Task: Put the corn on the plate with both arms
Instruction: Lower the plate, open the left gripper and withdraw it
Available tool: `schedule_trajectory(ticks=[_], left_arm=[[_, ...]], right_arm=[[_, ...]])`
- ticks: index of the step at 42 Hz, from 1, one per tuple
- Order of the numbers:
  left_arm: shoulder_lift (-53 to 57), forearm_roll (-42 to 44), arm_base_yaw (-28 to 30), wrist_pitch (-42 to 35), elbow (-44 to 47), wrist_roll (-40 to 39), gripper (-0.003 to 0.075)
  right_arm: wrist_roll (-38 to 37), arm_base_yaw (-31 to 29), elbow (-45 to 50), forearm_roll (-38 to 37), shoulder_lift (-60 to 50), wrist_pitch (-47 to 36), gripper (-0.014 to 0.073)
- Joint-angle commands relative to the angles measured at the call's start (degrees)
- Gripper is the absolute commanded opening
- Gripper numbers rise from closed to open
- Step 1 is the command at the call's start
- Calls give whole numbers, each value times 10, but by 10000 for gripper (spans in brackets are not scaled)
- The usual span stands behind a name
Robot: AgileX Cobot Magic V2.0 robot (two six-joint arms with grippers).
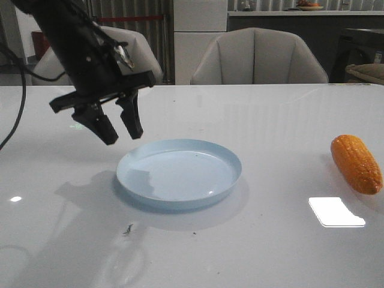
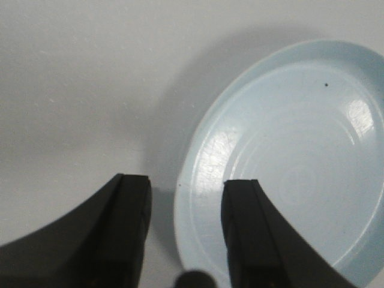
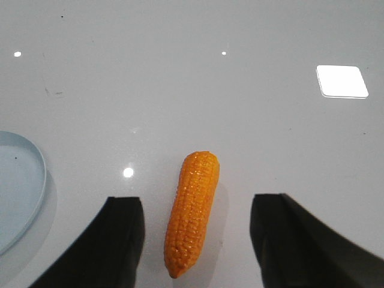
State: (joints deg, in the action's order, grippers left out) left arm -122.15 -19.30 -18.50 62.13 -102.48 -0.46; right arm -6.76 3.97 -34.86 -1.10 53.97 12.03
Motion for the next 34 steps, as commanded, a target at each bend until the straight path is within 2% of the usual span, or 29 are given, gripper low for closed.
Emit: schedule_trajectory(ticks=[1, 6, 12, 20, 26, 29, 34], left_arm=[[37, 37, 15, 21, -68, -1, 365], [67, 97, 20, -2, -101, -1, 365], [130, 148, 20, -48, -102, -2, 365], [217, 223, 20, -67, -80, -17, 365], [300, 295, 22, -163, 35, -80, 365], [355, 318, 34, -231, 135, -122, 365], [437, 319, 70, -329, 292, -128, 365]], right_arm=[[3, 1, -20, 0, -4, -41, 499], [3, 1, -20, 0, -4, -41, 499], [3, 1, -20, 0, -4, -41, 499], [3, 1, -20, 0, -4, -41, 499], [3, 1, -20, 0, -4, -41, 499], [3, 1, -20, 0, -4, -41, 499], [3, 1, -20, 0, -4, -37, 499]])
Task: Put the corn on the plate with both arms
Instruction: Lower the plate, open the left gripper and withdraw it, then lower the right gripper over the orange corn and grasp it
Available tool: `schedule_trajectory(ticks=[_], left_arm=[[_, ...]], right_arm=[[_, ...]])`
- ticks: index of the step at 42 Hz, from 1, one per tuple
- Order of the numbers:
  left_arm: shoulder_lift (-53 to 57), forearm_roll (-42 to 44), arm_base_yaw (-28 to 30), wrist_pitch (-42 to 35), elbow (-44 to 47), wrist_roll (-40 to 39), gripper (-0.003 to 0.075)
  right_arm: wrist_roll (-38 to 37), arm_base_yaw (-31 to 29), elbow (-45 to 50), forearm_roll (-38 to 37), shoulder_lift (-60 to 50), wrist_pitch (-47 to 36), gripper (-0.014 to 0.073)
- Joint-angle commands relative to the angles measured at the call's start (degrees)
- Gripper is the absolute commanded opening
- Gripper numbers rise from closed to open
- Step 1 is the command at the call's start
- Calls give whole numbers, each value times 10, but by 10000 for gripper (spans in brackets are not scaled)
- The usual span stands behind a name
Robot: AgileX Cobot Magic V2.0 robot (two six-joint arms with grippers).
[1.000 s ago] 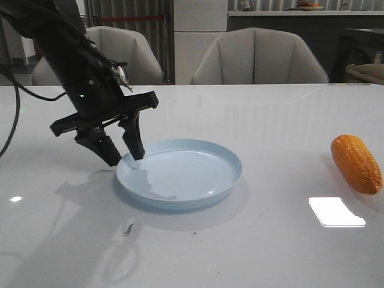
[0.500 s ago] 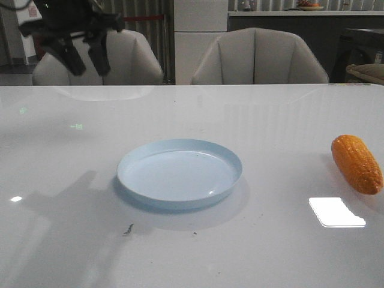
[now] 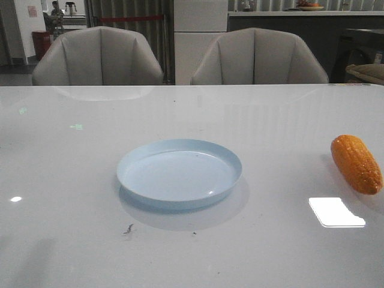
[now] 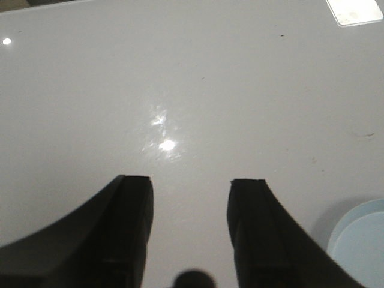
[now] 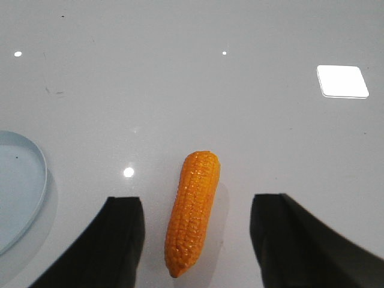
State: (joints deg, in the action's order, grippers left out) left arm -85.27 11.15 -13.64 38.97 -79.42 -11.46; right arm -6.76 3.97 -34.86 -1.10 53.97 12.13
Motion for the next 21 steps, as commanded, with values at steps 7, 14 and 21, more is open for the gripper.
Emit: schedule_trajectory(ticks=[7, 14, 21], left_arm=[[177, 39, 82, -169, 241, -18, 365], [256, 38, 112, -192, 322, -18, 365], [304, 32, 112, -183, 331, -18, 365]], right_arm=[[3, 1, -20, 0, -4, 7, 499], [3, 1, -49, -3, 20, 59, 499], [3, 1, -148, -3, 96, 140, 499]])
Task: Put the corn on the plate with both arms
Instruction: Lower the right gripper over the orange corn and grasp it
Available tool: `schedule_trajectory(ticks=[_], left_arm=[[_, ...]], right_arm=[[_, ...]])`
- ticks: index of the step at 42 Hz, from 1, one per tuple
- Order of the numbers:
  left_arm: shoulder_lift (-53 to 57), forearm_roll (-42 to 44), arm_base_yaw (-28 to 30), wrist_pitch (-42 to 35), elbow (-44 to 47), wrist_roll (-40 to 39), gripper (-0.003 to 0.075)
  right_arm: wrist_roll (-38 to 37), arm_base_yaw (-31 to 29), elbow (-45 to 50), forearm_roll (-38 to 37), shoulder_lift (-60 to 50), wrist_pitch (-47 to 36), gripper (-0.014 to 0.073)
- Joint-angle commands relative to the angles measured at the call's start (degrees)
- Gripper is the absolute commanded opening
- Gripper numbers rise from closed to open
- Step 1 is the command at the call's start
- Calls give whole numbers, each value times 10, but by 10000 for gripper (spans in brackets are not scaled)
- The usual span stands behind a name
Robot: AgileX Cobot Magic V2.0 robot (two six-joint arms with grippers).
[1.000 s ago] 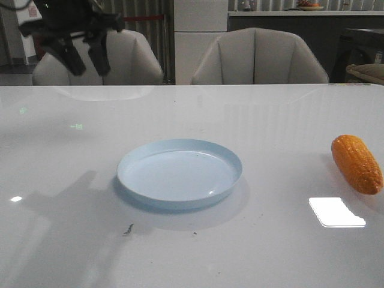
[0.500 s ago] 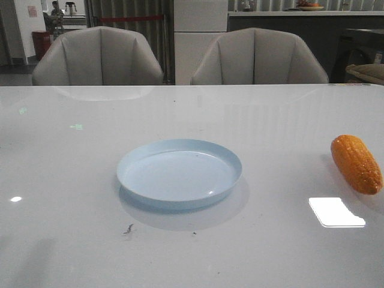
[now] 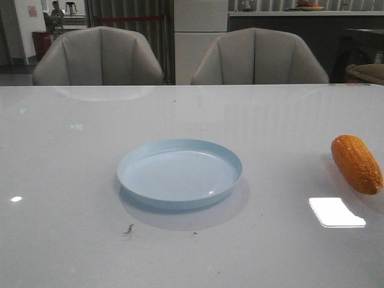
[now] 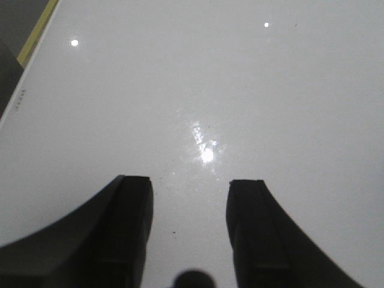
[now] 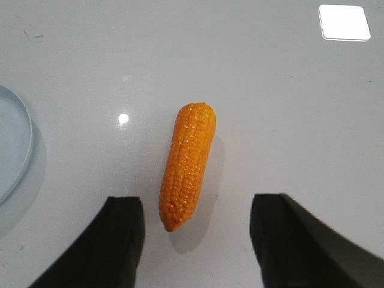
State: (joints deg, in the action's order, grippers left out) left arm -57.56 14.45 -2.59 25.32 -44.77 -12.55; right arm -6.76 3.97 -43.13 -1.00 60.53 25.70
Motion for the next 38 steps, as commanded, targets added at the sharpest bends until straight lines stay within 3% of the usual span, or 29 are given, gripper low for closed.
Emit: schedule_trajectory(ticks=[1, 6, 14, 20, 38], left_arm=[[30, -1, 1, -46, -15, -7, 365], [39, -3, 1, -44, -15, -7, 365], [39, -5, 1, -39, -15, -7, 365], [39, -5, 1, -39, -15, -7, 365], [39, -5, 1, -38, -15, -7, 365]], right_arm=[[3, 1, -79, -4, 44, 14, 499], [3, 1, -155, -8, 120, 54, 506], [3, 1, -269, -18, 257, 128, 595], [3, 1, -332, -23, 349, 185, 599], [3, 1, -386, -3, 500, 218, 597]])
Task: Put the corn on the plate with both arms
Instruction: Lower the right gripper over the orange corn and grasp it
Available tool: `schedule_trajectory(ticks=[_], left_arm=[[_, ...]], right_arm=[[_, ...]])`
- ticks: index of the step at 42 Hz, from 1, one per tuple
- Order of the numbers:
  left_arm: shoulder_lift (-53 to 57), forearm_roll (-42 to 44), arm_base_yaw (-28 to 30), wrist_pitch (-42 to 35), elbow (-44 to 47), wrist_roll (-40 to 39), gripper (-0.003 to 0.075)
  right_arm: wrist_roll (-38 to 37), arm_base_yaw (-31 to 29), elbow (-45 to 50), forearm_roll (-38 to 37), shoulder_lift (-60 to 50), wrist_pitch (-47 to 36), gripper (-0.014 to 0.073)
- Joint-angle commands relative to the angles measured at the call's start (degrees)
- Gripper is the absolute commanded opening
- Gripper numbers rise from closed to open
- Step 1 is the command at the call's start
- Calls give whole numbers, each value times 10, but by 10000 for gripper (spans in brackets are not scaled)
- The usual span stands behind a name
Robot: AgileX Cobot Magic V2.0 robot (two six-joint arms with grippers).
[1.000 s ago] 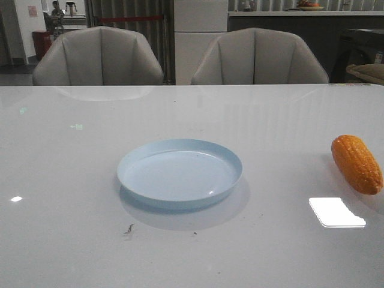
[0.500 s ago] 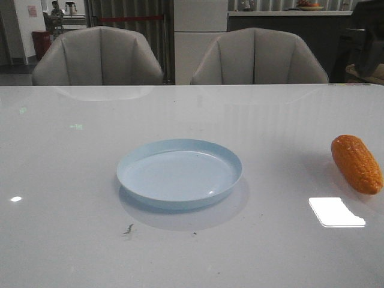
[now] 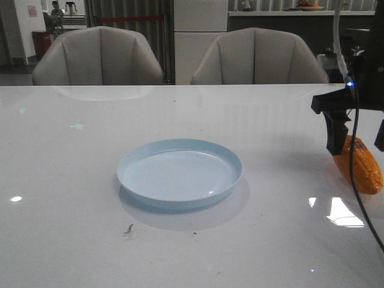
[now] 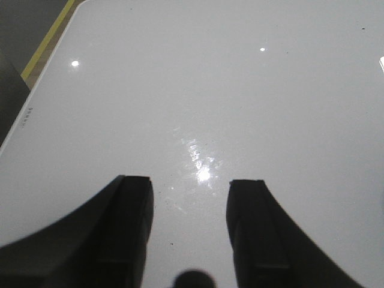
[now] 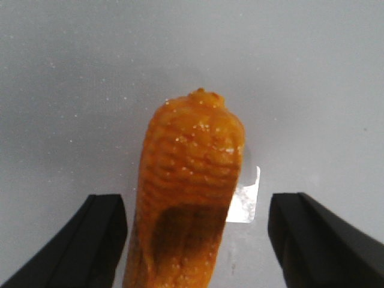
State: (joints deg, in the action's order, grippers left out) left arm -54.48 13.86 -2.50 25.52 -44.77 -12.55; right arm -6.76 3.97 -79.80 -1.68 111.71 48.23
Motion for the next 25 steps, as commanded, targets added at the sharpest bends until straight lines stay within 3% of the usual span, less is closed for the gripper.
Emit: schedule_trajectory(ticks=[1, 11, 21, 25], left_arm=[[8, 1, 0, -41, -15, -7, 365], [8, 1, 0, -41, -15, -7, 365], [8, 1, 0, -41, -15, -7, 365], [8, 1, 0, -41, -15, -7, 365]], right_arm=[[3, 1, -19, 6, -8, -7, 597], [3, 1, -19, 10, 14, -9, 576], [3, 1, -68, 10, 14, 10, 330], [13, 4, -116, 10, 14, 37, 299]])
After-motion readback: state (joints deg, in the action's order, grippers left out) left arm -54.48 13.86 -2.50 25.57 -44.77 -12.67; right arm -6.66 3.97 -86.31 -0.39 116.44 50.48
